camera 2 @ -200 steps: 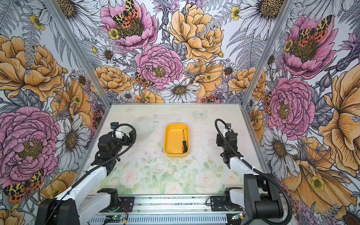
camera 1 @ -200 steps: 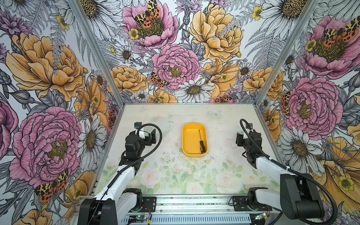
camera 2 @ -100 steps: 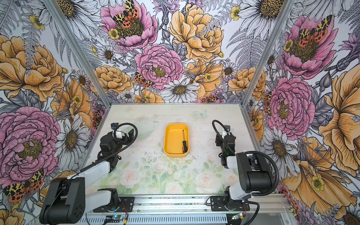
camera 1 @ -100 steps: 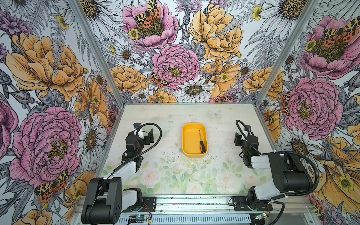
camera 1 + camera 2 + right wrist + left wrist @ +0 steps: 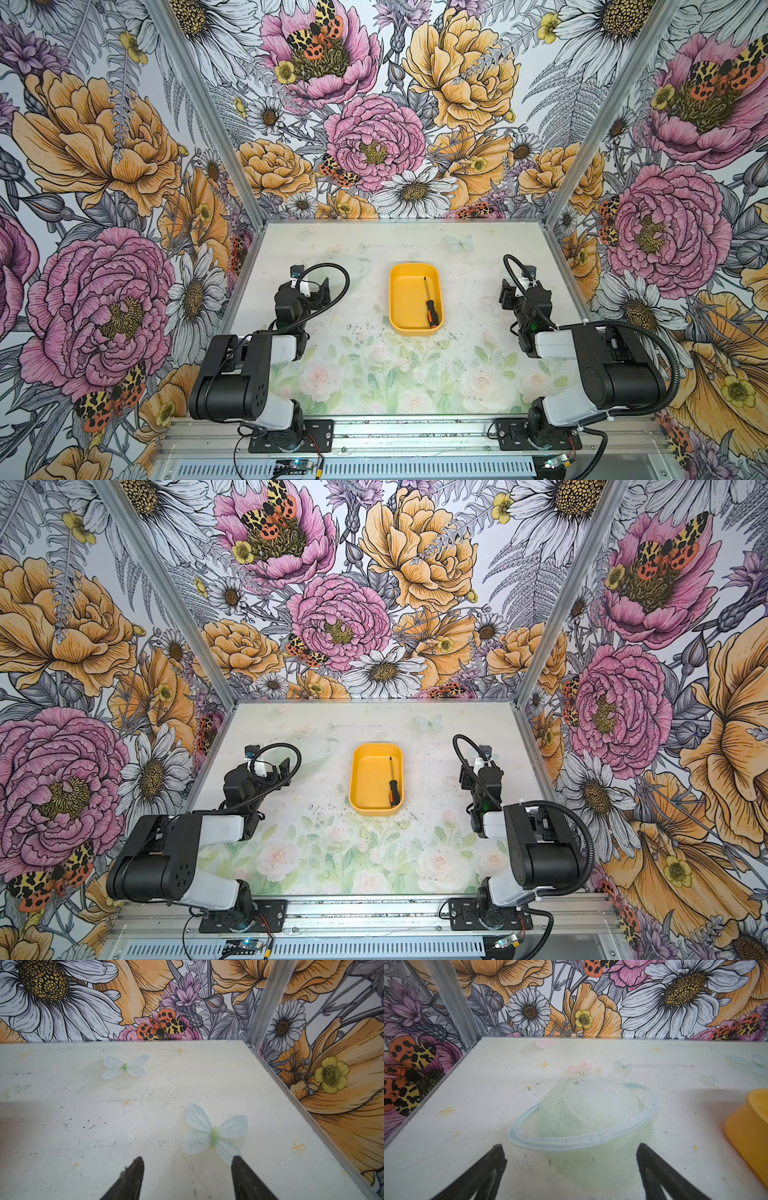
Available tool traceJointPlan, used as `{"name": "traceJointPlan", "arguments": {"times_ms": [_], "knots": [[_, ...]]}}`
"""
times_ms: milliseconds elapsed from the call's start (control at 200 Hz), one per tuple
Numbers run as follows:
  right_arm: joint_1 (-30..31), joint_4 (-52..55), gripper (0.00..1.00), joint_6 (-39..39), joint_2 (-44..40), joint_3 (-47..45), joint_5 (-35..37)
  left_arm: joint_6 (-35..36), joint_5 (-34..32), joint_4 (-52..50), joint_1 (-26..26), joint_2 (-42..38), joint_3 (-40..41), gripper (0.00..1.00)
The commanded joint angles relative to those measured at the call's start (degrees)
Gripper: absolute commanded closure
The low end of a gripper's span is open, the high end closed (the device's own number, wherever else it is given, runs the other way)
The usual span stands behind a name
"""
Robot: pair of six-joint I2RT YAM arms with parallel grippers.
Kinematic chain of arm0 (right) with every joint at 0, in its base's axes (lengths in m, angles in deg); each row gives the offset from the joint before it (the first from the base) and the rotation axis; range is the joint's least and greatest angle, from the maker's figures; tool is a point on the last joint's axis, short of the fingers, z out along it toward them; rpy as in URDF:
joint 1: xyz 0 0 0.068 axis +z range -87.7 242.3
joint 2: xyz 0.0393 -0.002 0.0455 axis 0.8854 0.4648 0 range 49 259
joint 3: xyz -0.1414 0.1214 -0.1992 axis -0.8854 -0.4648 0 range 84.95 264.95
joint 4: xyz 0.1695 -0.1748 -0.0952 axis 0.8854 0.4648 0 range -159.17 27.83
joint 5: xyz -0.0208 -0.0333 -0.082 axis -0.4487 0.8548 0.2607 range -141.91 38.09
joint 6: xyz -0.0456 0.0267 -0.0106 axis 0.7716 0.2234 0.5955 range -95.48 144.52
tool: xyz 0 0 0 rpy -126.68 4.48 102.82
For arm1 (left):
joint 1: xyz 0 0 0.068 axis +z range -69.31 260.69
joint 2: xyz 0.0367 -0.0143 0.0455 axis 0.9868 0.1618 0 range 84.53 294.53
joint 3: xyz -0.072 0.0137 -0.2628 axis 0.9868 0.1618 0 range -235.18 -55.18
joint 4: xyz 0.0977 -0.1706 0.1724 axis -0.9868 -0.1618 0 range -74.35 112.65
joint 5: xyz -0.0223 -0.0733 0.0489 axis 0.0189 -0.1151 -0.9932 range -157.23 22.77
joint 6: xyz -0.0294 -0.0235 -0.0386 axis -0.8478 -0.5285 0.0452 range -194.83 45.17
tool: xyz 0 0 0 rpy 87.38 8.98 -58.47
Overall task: Put the screwdriver in the bin
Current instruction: Reset both arms
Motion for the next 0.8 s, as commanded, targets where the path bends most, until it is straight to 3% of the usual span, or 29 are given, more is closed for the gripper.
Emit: {"name": "traceJointPlan", "arguments": {"times_ms": [0,245,425,460,796], "knots": [[-0.11,-1.77,0.32,-0.64,0.20,1.28,0.19,-0.02,0.23,6.76,1.12,1.86,0.25,0.01],[-0.14,-1.33,0.28,-0.58,0.25,1.54,0.12,-0.88,1.12,3.86,2.03,2.03,-1.37,0.01],[-0.13,-1.33,0.13,-0.58,0.20,1.48,0.14,-1.87,-0.74,4.20,2.14,2.11,-1.33,0.01],[-0.15,-1.32,0.01,-0.54,0.18,1.48,0.19,-2.06,-1.45,4.25,2.14,2.07,-1.32,0.01],[-0.10,-0.18,0.01,-0.23,0.32,2.17,-0.11,-1.91,-1.48,4.11,1.97,2.12,-1.30,0.01]]}}
